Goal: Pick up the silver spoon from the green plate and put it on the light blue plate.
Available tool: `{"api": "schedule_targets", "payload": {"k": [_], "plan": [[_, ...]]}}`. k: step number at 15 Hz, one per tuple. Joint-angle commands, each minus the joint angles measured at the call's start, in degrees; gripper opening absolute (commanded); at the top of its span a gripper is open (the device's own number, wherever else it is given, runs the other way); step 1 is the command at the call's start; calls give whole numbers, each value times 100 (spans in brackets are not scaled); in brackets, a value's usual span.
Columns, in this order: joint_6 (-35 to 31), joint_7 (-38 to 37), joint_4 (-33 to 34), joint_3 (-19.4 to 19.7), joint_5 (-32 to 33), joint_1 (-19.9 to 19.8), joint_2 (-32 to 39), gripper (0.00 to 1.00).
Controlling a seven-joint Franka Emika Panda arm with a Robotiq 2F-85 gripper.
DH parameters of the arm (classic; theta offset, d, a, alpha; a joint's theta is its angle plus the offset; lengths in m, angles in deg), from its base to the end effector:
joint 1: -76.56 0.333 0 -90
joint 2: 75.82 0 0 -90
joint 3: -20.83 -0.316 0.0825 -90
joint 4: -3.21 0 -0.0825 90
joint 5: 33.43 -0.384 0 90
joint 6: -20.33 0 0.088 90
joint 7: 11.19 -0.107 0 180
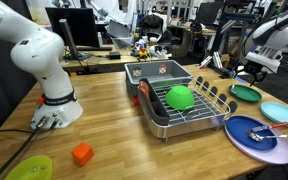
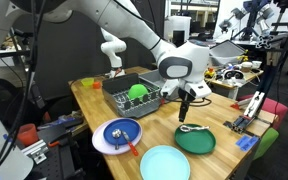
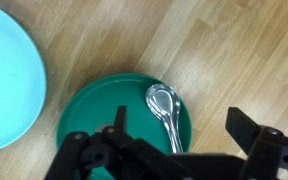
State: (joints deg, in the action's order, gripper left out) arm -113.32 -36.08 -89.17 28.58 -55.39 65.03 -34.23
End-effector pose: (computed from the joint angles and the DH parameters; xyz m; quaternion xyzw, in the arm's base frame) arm 0.6608 -0.2119 0.2038 -0.8733 0.4781 0.0008 0.0938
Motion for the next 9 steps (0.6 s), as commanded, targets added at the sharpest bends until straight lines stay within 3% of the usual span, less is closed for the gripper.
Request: {"api": "schedule_targets", "payload": {"k": [1, 2, 3, 9], "plan": [[460, -366, 871, 16, -54, -143, 600, 100], [565, -407, 1055, 5, -47, -179, 734, 100], [215, -264, 614, 20, 5, -105, 481, 100], [386, -361, 970, 18, 7, -143, 714, 100]]}}
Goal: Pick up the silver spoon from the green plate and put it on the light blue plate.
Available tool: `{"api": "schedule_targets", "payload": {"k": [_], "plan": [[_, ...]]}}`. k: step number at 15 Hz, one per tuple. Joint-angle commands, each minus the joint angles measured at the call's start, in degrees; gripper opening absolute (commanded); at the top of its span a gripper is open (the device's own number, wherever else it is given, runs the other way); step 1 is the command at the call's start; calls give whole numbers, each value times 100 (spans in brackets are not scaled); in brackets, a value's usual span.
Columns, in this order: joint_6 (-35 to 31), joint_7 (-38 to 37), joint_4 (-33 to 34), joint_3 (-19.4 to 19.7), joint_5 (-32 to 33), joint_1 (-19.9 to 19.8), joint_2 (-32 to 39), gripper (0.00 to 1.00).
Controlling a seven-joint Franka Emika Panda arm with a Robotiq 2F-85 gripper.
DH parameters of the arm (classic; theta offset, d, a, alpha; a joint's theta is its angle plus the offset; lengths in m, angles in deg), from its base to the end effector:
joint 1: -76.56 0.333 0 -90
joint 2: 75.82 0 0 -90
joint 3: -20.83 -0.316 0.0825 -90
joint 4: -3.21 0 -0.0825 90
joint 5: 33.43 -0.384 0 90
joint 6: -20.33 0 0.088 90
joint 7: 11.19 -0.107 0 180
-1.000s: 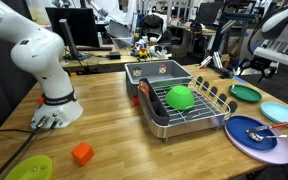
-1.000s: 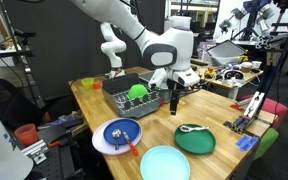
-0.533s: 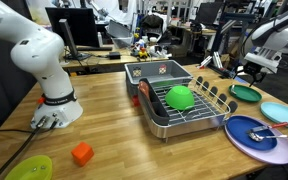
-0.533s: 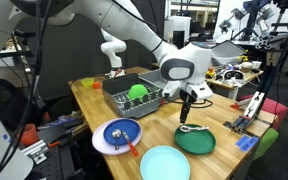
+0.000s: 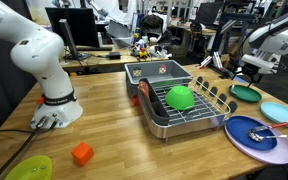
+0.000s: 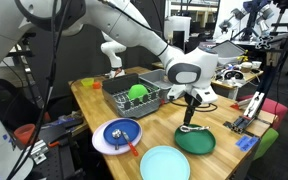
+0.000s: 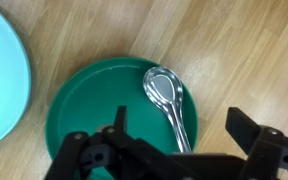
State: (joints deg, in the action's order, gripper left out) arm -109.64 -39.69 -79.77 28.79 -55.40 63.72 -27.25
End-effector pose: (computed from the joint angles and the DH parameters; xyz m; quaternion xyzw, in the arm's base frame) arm 0.6829 -0.2300 0.1826 -0.8579 0.5052 0.0131 0.0926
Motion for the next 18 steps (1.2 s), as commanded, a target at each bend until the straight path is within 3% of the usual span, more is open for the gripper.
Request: {"api": "schedule_targets", "payload": {"k": [1, 11, 18], "plan": [[21, -1, 30, -4, 8, -12, 16, 100], [-112, -98, 351, -29, -66, -166, 527, 100], [-70, -218, 840, 50, 97, -59, 934, 100]]}}
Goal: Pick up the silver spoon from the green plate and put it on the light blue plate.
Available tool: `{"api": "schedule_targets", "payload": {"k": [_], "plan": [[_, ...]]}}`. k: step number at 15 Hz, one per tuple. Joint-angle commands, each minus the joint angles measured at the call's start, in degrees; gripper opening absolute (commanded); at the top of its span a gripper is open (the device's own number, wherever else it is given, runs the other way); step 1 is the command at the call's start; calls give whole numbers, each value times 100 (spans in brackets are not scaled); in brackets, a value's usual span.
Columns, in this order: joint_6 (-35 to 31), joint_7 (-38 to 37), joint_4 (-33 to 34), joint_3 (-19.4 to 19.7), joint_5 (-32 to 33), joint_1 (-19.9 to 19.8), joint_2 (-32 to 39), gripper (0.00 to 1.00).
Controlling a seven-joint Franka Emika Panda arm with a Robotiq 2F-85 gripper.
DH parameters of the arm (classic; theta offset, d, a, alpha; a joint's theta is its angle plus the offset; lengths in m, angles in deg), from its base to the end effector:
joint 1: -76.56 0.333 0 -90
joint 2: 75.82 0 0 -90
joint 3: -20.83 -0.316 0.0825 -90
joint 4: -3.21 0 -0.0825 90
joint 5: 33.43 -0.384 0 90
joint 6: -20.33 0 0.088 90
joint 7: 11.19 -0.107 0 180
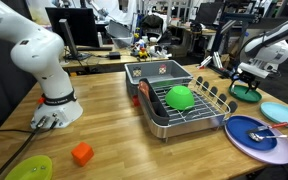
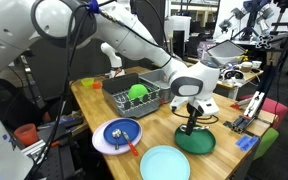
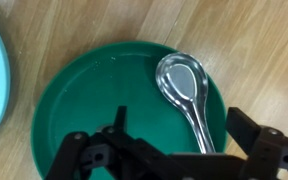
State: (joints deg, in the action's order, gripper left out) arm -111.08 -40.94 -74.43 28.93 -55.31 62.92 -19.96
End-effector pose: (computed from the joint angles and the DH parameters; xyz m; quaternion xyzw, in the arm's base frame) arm 0.6880 -0.2424 0.1324 -0.8507 0.5190 0.0164 0.0815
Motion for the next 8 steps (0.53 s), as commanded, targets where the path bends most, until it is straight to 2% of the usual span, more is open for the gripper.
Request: {"api": "schedule_targets", "payload": {"k": [1, 8], "plan": [[83, -104, 371, 44, 112, 31, 262, 100], [129, -277, 635, 88, 191, 39, 494, 100]]}}
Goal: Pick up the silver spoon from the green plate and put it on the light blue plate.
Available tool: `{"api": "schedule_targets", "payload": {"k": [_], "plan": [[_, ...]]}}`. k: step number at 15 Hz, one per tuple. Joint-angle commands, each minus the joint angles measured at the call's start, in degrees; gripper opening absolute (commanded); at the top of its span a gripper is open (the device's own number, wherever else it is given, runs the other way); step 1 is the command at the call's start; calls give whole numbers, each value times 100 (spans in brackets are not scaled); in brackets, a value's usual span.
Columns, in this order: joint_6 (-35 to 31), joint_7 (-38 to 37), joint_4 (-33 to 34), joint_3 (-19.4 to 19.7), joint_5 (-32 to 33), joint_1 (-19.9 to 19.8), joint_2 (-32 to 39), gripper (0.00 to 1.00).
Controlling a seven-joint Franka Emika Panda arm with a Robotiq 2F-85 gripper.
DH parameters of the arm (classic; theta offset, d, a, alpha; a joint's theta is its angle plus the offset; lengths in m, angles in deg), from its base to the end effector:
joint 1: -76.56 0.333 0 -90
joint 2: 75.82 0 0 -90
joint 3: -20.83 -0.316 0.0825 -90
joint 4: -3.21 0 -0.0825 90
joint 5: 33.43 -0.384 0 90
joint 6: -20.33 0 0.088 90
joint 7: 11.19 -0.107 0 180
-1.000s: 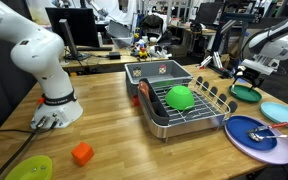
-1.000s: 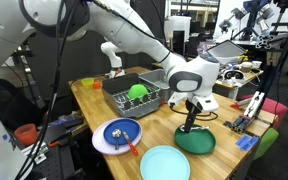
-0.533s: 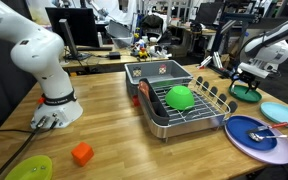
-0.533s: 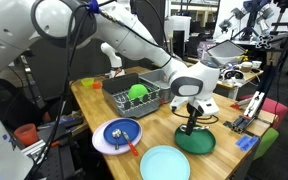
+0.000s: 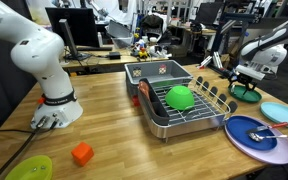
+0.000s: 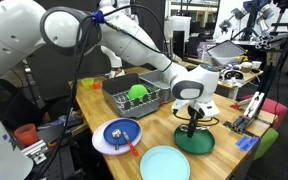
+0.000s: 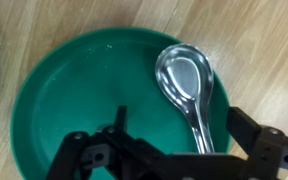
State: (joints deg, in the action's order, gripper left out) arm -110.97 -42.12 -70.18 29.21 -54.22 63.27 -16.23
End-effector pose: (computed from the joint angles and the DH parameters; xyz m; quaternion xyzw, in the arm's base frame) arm 0.6980 -0.2413 0.1161 -0.8529 0.5171 0.0128 0.0709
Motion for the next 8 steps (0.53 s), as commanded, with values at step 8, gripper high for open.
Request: {"api": "schedule_targets", "payload": {"k": [8], "plan": [[-43, -87, 39, -12, -26, -94, 20, 100]]}}
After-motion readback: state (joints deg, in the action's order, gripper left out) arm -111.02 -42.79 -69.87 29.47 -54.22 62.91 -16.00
